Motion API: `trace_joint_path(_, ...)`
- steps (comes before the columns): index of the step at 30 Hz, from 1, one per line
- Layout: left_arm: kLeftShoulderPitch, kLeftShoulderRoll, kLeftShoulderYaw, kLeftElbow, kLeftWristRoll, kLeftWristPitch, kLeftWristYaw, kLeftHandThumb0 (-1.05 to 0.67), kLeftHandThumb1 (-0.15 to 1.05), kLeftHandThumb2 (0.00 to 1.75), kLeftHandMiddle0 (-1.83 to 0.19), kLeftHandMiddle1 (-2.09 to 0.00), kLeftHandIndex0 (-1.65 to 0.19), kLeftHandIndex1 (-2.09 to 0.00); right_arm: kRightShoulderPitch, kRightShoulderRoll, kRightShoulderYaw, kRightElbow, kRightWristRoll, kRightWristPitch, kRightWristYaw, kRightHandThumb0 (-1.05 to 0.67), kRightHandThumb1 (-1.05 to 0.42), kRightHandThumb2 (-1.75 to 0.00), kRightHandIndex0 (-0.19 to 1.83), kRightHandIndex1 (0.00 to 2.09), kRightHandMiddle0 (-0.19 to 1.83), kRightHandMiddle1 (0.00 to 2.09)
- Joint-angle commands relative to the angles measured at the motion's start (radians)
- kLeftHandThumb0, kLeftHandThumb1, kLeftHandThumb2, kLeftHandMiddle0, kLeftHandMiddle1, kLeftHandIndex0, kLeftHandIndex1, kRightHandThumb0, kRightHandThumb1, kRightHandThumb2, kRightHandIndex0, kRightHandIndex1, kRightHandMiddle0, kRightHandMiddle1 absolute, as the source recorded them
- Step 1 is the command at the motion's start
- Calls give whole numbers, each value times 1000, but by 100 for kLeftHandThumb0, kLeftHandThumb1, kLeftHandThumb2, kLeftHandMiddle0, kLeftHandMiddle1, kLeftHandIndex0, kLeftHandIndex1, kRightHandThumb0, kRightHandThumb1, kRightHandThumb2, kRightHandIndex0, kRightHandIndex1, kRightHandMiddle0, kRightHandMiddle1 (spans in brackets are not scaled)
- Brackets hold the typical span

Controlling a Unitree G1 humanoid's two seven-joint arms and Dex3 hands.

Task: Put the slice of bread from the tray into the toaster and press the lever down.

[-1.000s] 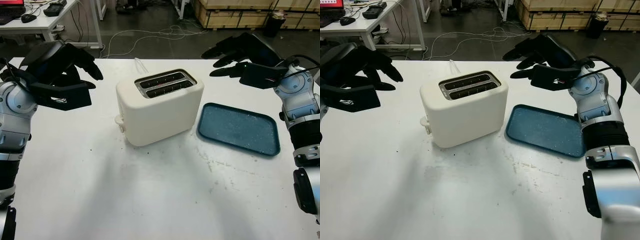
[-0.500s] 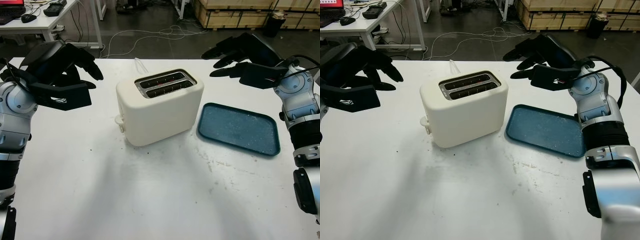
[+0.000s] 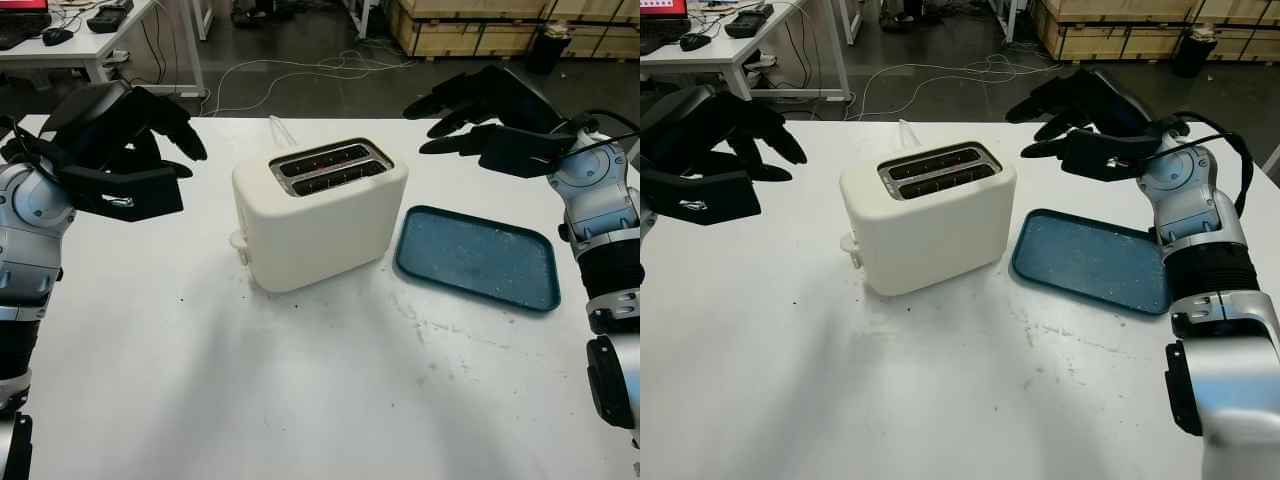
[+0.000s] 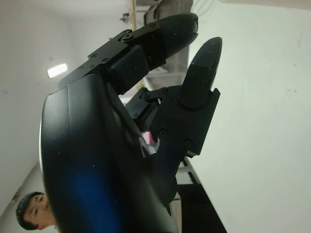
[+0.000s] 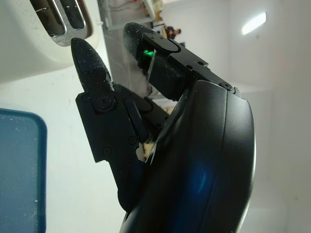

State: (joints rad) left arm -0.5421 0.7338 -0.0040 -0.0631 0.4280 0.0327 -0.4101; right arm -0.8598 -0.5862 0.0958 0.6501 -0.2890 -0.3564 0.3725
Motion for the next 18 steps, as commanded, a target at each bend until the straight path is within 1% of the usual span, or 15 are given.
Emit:
trace_joint_path(1, -6, 3, 2, 2, -2, 0, 3, -34, 78, 0, -90, -108, -99, -56, -25, -5, 2, 0, 0, -7, -2, -46, -74, 0, 98, 39, 103, 1)
trace_joint_path(2, -6, 4, 2, 3, -1, -2, 4, -34, 78, 0, -90, -108, -99, -57, -25, -4, 1, 1, 3, -8, 0, -46, -74, 0, 92, 49, 103, 1)
trace_joint_path(5, -5, 6, 1, 4, 0, -9, 5, -34, 78, 0, -91, -108, -99, -58, -25, -3, 1, 2, 6, -10, 3, -45, -74, 0, 87, 58, 103, 1)
trace_joint_path(13, -6, 3, 0, -2, 1, 9, -2, -35, 79, 0, -90, -108, -97, -59, -22, -2, 1, -1, 8, -8, 6, -45, -74, 0, 83, 63, 102, 0)
trace_joint_path(18, -5, 0, 1, 7, -3, -8, 7, -34, 78, 0, -91, -109, -97, -60, -22, 0, -5, 5, 20, -7, 14, -45, -74, 0, 82, 65, 102, 0)
